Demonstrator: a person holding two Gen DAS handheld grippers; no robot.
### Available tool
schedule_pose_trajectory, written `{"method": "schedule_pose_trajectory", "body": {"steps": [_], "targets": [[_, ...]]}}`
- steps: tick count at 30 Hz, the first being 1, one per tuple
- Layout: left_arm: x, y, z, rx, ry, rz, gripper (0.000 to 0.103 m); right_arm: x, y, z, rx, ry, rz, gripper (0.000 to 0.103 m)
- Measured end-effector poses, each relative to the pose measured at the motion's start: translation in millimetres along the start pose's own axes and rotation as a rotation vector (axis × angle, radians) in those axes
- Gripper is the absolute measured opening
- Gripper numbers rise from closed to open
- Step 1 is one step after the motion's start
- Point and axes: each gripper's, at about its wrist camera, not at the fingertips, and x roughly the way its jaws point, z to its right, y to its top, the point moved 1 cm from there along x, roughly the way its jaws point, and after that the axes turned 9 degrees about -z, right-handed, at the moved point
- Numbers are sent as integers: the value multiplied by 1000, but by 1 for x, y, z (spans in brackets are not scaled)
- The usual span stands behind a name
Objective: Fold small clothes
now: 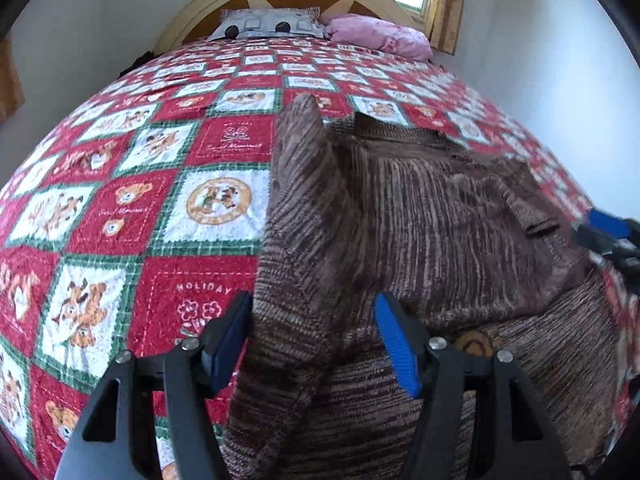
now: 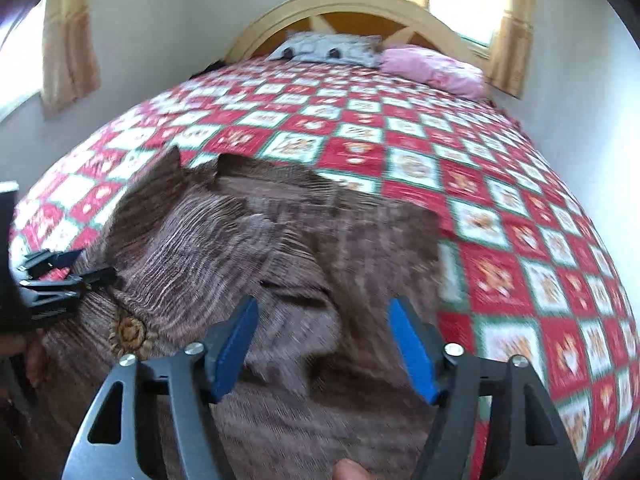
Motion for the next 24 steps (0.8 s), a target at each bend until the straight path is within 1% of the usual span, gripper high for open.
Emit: {"method": "schedule_pose_trajectory", "body": {"steps": [2, 3, 4, 5, 6, 7, 8, 9, 10, 11, 13, 15, 17, 18, 20, 22, 24], "targets": [[-4, 1, -6, -20, -32, 8, 66, 18, 5, -10, -46, -15, -27, 67], [-6, 2, -9, -24, -37, 12, 66, 29, 8, -14, -70, -20, -54, 63], [-7, 4, -10, -25, -37, 18, 66, 42, 10, -16, -84, -21, -85, 49], [-7, 5, -12, -25, -35, 23, 66, 48, 11, -15, -84, -17, -98, 41], [-7, 7, -14, -26, -40, 26, 66, 53, 12, -12, -74, 1, -100, 32], [-7, 9, -15, -25, -44, 25, 68, 52, 14, -8, -56, 18, -92, 20], [-5, 12, -16, -23, -32, 25, 70, 51, 19, -3, -33, 32, -88, 11], [-4, 14, -19, -25, 8, 34, 70, 48, 22, 2, -12, 51, -81, 7], [-3, 15, -21, -30, 27, 36, 70, 45, 25, 7, 12, 70, -71, 5], [1, 16, -26, -47, 44, 24, 70, 41, 29, 13, 35, 78, -59, 5], [7, 15, -37, -97, 49, 0, 70, 35, 34, 28, 103, 98, -37, 5], [8, 14, -41, -119, 58, -6, 72, 44, 35, 39, 161, 95, -61, 5], [7, 13, -40, -121, 89, -1, 74, 59, 28, 43, 172, 91, -99, 6], [8, 13, -39, -118, 96, -7, 75, 64, 25, 41, 165, 102, -115, 8], [3, 13, -38, -121, 75, 3, 73, 61, 19, 42, 169, 103, -80, 13], [-7, 16, -37, -116, 34, 34, 73, 53, 12, 43, 189, 127, -77, 26], [-16, 27, -30, -83, 13, 65, 74, 41, 4, 46, 202, 128, -60, 28]]}}
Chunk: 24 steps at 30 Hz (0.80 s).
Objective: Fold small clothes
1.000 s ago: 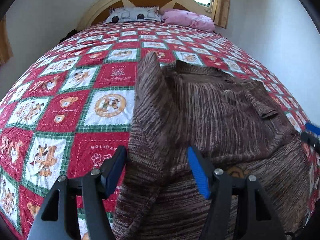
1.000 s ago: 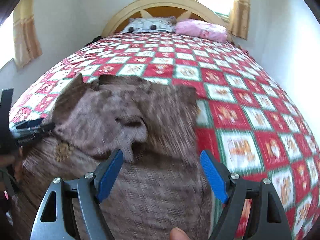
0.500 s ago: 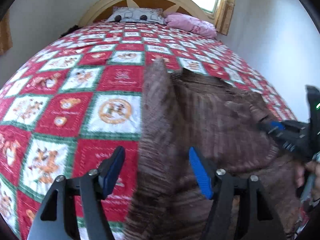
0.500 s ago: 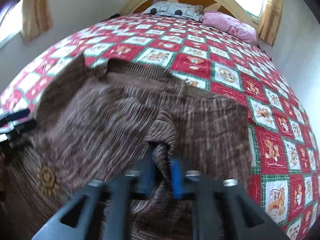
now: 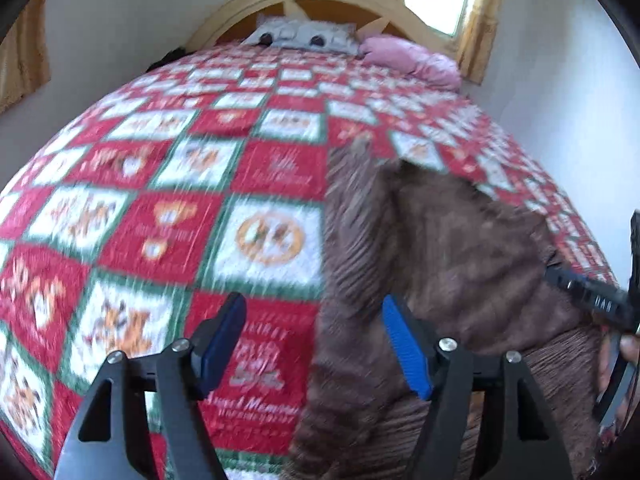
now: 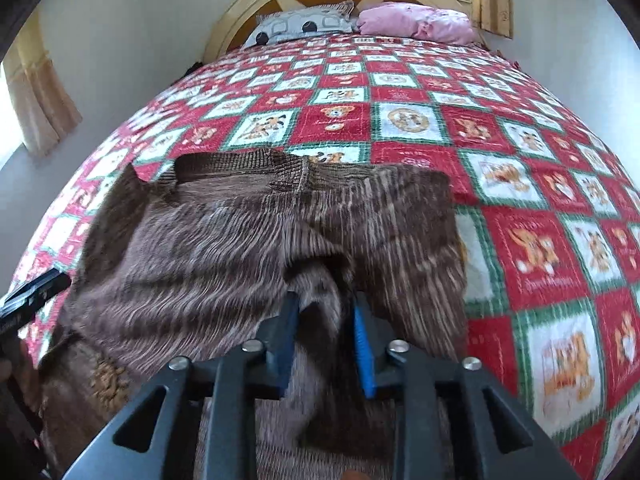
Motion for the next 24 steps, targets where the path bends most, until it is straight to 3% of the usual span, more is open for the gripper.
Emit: {"method": "schedule_pose_trajectory", "body": {"steps": [4, 8, 9, 11, 13, 19, 24], "targets": [[3, 29, 15, 41, 22, 42, 86, -18, -15, -9, -33, 6, 40, 28], [37, 51, 26, 86, 54, -9, 85, -18, -23, -18, -53, 22, 14, 28], [49, 54, 26, 93, 64, -29, 80, -17, -26, -18, -53, 24, 15, 28], [61, 52, 23, 97, 68, -70, 62, -17, -31, -20, -63, 11, 18, 28], [69, 48, 18, 94, 13, -114, 14, -16, -34, -21, -68, 7, 17, 28], [53, 49, -3, 75, -23, -72, 13, -16, -38, -26, -93, 6, 10, 28], [58, 51, -35, -53, -64, -83, 15, -15, -33, -14, -25, 5, 12, 28]]}}
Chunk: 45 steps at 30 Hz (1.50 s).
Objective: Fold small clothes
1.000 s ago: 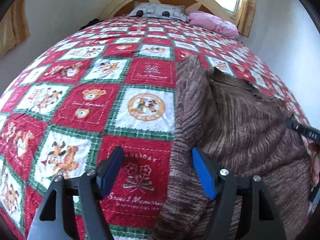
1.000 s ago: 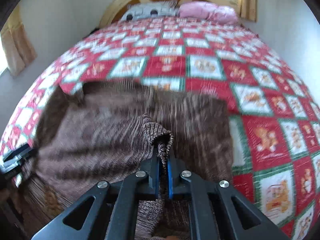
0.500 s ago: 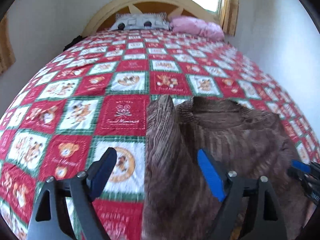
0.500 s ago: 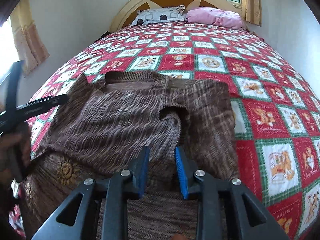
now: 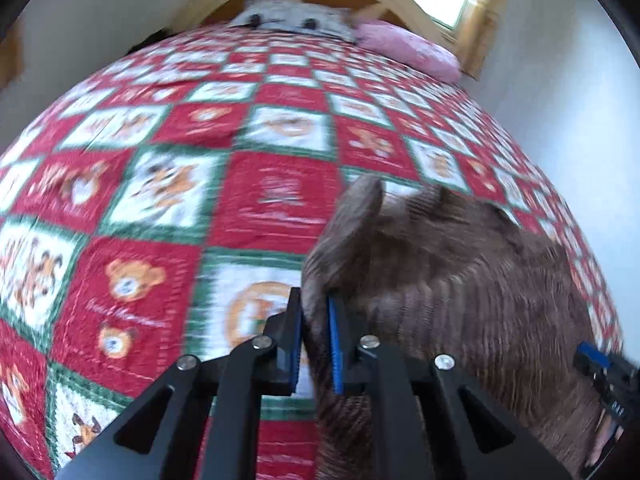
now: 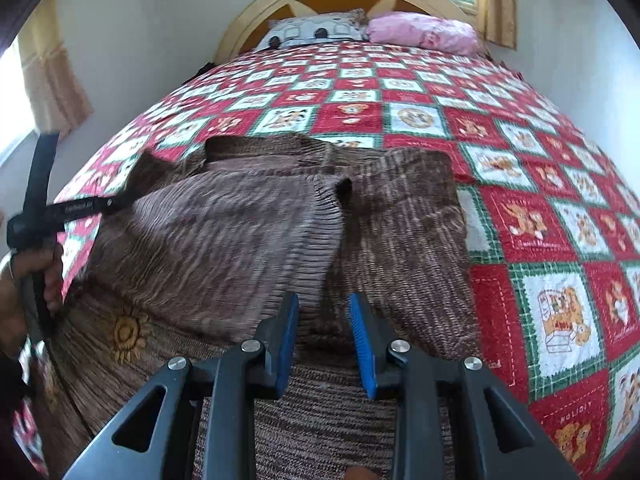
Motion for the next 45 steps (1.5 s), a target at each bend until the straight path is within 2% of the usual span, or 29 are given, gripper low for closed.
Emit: {"method": "schedule_pose_trajectory", "body": {"steps": [3, 8, 10, 12, 15, 20, 22, 23, 24, 30, 32, 36, 38, 41, 43, 44, 45], "targets": [[0, -1, -10, -22, -14, 5, 19, -5, 1, -1, -16, -4, 8, 28], [-19, -7, -6, -14, 34, 50, 39, -14, 9, -7, -24, 0, 47, 28], [-34, -14, 3, 29, 33, 87, 58, -13, 11, -11, -28, 16, 47, 28], [-44, -25, 15, 88, 67, 101, 69, -10, 11, -20, -58, 33, 32, 28], [-52, -48, 28, 177, 61, 80, 69, -6, 6, -36, -101, 42, 20, 28], [-38, -71, 33, 225, 20, -22, 65, 0, -2, -55, -144, 53, 8, 28], [-32, -75, 27, 208, 5, -38, 36, 0, -5, -60, -151, 53, 6, 28], [-35, -74, 23, 192, -13, -31, 28, -1, -6, -62, -156, 53, 9, 28], [-36, -74, 20, 185, -27, -34, 15, -2, -8, -63, -160, 50, 12, 28], [-50, -82, 0, 108, -51, -12, 13, -2, -10, -56, -154, 34, 9, 28], [-48, -86, 2, 126, -27, -12, 15, 1, -10, -56, -152, 34, 2, 28], [-46, -81, -4, 59, -18, -18, 15, 0, -9, -53, -146, 33, -1, 28], [-44, -80, -9, 22, -53, -19, 15, -2, -8, -50, -140, 35, 4, 28], [-51, -80, -8, 18, -55, -1, 24, -4, -2, -41, -136, 16, 6, 28], [-60, -76, -8, 28, -25, 29, 54, -3, 6, -35, -138, 1, 5, 28], [-64, -72, -8, 27, -17, 58, 63, 0, 11, -33, -139, -4, 2, 28], [-68, -67, -8, 25, -8, 84, 78, 2, 17, -31, -137, -8, -3, 28]]}}
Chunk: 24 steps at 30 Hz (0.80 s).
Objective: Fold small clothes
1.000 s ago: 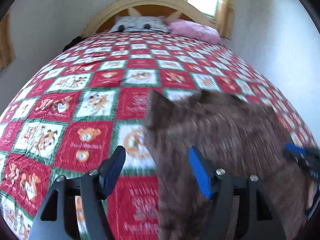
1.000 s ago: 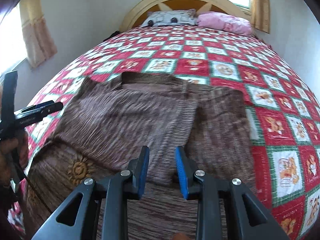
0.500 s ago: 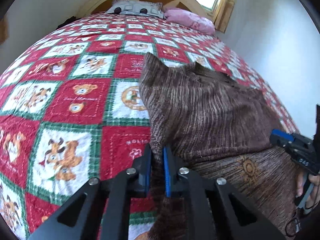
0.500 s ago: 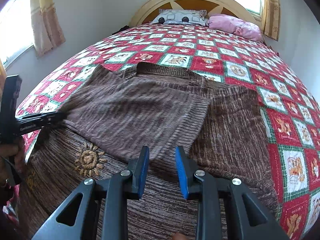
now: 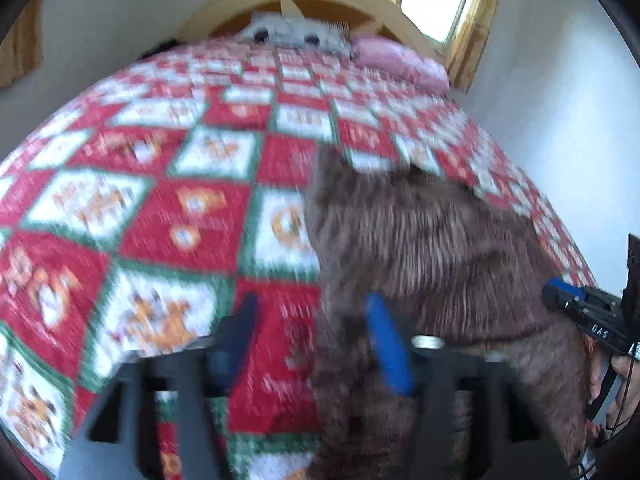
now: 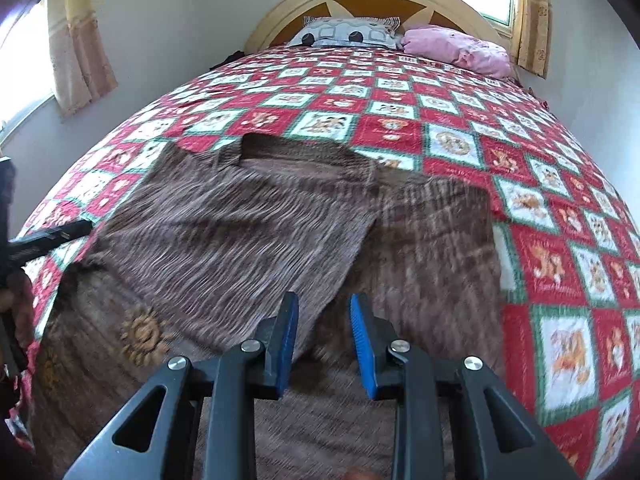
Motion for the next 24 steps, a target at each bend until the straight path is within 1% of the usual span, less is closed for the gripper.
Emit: {"method": "schedule_pose_trajectory", "body": {"steps": [1, 3, 5, 6, 8, 9, 11, 12, 13, 14, 15, 16, 18, 21, 23, 24], "targets": [[0, 10, 0, -5, 17, 16, 84, 2, 5, 3, 3, -4, -4, 28], [8, 26, 2, 14, 8, 17, 84, 12, 18, 9, 4, -16, -14, 28], [26, 44, 4, 34, 33, -3, 84, 19, 28, 12, 4, -26, -16, 28], [33, 50, 6, 45, 37, -10, 84, 27, 34, 14, 1, -31, -32, 28], [51, 61, 7, 64, 51, -26, 81, 36, 40, 17, 8, -40, -46, 28], [61, 67, 6, 60, 50, -31, 78, 42, 42, 17, 6, -36, -55, 28], [75, 72, 4, 58, 31, -55, 66, 47, 45, 18, 1, -25, -52, 28], [83, 73, 3, 62, 3, -81, 39, 47, 45, 17, -4, -20, -45, 28], [84, 70, 4, 72, -32, -94, 16, 47, 46, 16, -6, -17, -41, 27], [81, 69, 4, 73, -69, -86, 14, 47, 46, 15, -5, -12, -38, 21], [77, 68, 3, 74, -74, -70, 8, 46, 48, 14, -5, -2, -36, 5], [73, 67, 1, 70, -70, -58, 8, 45, 49, 13, -8, 1, -27, 5], [65, 67, -11, 13, -84, -25, 6, 38, 52, 11, -10, -2, 17, 5], [67, 65, -23, -31, -92, -27, 6, 34, 56, 13, 25, 12, 51, 5], [71, 65, -27, -53, -89, -39, 6, 42, 56, 12, 20, 1, 27, 5], [70, 66, -27, -59, -78, -33, 5, 48, 55, 12, 14, -21, 8, 5]]}}
